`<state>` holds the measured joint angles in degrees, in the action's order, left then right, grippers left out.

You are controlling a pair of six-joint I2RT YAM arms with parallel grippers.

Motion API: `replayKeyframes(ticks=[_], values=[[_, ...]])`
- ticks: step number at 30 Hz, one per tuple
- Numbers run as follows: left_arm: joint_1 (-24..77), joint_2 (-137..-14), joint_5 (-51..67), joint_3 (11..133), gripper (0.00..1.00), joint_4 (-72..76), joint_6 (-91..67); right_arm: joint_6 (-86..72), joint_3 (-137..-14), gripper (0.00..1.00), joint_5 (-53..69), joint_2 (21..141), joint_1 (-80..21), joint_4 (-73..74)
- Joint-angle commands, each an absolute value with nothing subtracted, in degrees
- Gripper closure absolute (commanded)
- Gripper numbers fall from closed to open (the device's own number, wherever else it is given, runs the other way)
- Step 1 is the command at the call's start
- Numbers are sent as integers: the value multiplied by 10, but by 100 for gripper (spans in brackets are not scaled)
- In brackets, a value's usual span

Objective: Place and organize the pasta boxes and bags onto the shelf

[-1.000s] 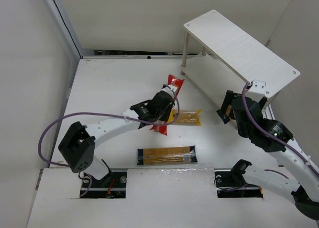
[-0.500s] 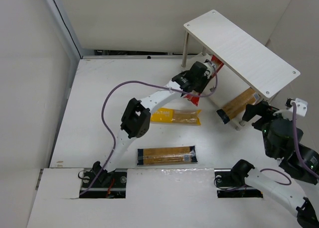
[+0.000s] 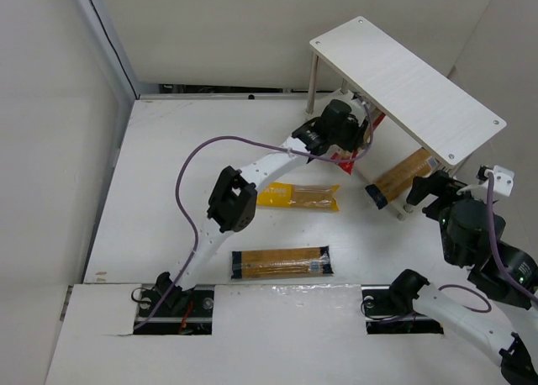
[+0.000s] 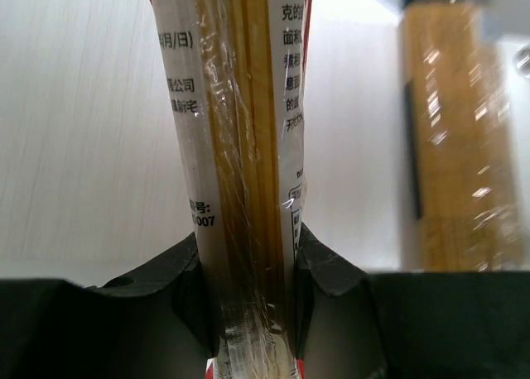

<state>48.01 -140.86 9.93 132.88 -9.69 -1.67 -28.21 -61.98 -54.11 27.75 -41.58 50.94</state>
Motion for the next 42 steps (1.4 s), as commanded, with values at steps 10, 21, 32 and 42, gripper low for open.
replayKeyframes(ticks=[10,21,32,42], values=[[482,-1462,163,1448,26,115,-112,-279,-616,10,-562,256,-413,499],[482,-1390,85,1374,0,47,-88,-280,-611,8,-567,270,-413,494],[408,-1061,35,939,0,61,-133,-120,-611,0,-411,387,-413,420],[374,-784,19,570,0,127,-213,-202,-600,0,-426,516,-408,432]])
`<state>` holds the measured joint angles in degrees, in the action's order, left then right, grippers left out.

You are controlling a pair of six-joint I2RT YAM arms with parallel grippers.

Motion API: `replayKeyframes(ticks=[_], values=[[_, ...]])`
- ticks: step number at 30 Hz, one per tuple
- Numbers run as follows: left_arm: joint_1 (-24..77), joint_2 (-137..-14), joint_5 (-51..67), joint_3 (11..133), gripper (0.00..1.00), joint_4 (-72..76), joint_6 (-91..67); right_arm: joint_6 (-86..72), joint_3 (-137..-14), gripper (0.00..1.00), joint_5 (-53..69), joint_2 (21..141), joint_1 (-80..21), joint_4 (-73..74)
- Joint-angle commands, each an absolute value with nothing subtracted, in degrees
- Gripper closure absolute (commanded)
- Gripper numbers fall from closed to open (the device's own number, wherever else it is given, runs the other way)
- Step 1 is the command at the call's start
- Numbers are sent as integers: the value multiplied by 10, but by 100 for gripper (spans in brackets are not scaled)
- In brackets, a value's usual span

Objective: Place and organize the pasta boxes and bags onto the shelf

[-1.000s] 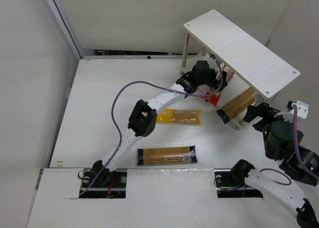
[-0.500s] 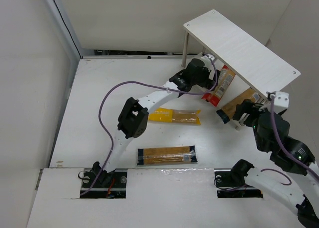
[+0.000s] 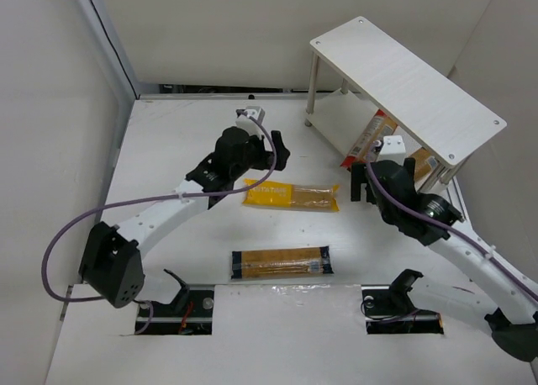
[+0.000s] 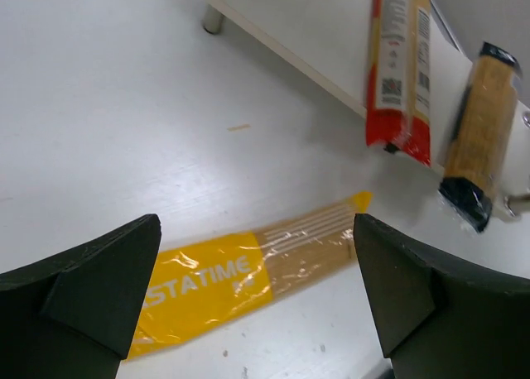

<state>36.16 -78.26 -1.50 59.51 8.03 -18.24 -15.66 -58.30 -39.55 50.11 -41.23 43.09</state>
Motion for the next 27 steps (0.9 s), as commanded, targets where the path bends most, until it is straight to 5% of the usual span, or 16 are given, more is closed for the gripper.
replayKeyframes(ticks=[1,4,10,21,27], values=[[374,-801,41,581,0,127,-213,-223,-612,0,-447,516,-408,448],[401,-906,138,676,0,111,-186,-296,-623,0,-497,498,-408,500],[412,-1105,296,824,27,123,-179,-301,-610,0,-497,393,-408,517],[435,-1315,356,1057,40,156,-246,-301,-610,0,-527,341,-408,541],[435,-1389,352,1162,72,106,-259,-307,-610,0,-540,318,-403,560]])
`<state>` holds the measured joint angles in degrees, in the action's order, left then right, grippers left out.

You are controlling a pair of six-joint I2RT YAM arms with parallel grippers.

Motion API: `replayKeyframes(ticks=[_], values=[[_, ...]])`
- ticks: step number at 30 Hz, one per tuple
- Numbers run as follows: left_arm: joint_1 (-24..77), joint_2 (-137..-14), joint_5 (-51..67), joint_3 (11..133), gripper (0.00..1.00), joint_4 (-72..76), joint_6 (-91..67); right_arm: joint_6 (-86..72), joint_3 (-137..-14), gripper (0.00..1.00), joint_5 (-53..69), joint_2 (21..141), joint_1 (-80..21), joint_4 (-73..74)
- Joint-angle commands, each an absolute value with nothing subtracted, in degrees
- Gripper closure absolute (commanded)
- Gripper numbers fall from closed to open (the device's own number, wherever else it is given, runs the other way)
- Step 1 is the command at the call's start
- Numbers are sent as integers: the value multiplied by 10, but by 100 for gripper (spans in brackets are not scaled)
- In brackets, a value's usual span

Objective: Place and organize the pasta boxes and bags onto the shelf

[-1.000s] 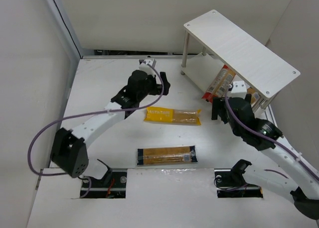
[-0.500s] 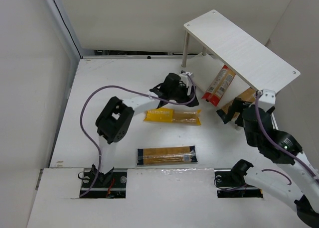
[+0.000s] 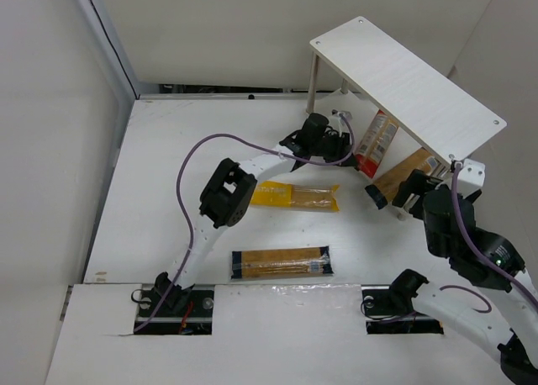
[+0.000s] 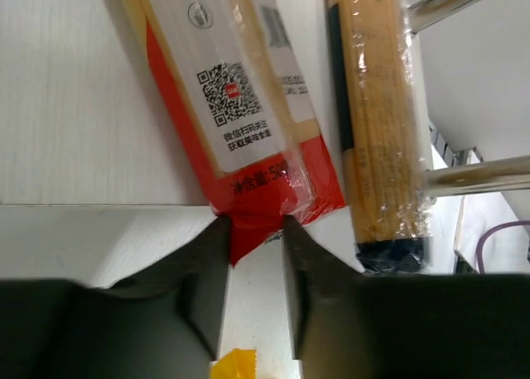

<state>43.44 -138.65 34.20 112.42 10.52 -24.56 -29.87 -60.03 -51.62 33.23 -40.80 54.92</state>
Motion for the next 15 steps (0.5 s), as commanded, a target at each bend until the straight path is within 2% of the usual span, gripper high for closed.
replayKeyframes(ticks=[1,4,7,15], values=[[435,-1389,346,1157,77,106,-254,-307,-610,0,-546,318,-403,560],[435,-1362,320,1121,91,113,-249,-307,-610,0,-552,306,-403,560],[435,-1335,285,1099,100,120,-238,-307,-610,0,-552,306,-403,560],[405,-1311,236,1088,100,95,-219,-307,-605,0,-557,306,-403,565]])
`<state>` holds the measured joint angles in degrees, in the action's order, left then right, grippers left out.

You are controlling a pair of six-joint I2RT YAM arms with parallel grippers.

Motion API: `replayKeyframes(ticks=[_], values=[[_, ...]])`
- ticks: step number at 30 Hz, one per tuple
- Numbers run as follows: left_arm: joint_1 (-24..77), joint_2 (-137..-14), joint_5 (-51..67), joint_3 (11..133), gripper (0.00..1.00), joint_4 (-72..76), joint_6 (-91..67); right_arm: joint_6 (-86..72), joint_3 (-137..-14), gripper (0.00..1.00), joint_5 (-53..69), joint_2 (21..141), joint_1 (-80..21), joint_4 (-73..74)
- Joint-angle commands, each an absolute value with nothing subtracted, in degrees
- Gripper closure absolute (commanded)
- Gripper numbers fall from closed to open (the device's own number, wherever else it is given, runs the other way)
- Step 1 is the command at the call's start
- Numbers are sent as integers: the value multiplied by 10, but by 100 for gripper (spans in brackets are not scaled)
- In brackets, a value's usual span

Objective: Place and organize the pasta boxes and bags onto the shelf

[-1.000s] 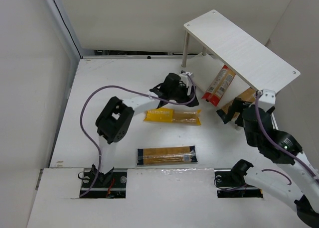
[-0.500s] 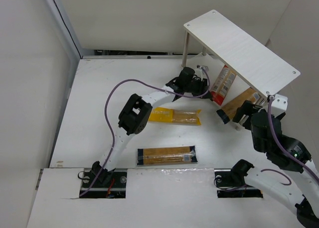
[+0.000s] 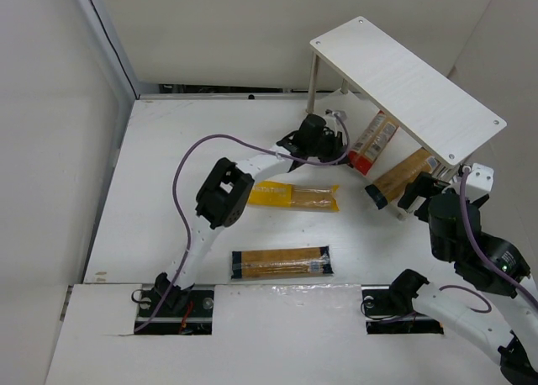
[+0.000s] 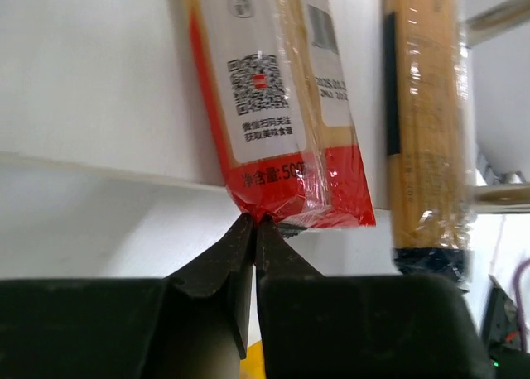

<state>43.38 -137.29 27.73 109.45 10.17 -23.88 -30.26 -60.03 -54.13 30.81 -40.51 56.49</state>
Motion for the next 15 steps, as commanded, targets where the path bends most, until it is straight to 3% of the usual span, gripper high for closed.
replayKeyframes(ticks=[1,5,6,9,10,13,15], values=[[400,-1311,230,1088,100,82,-212,-307,-605,0,-557,306,-403,565],[381,-1319,232,1109,100,43,-183,-307,-605,0,-557,306,-403,565],[381,-1319,232,1133,88,32,-178,-307,-605,0,-557,312,-403,559],[381,-1328,240,1158,81,8,-149,-278,-599,0,-545,320,-403,537],[381,-1328,235,1158,64,3,-149,-258,-599,0,-537,328,-403,526],[381,-1281,235,1108,34,3,-133,-147,-588,0,-456,352,-403,458],[381,-1234,220,1050,29,19,-126,-86,-575,0,-351,379,-403,419]])
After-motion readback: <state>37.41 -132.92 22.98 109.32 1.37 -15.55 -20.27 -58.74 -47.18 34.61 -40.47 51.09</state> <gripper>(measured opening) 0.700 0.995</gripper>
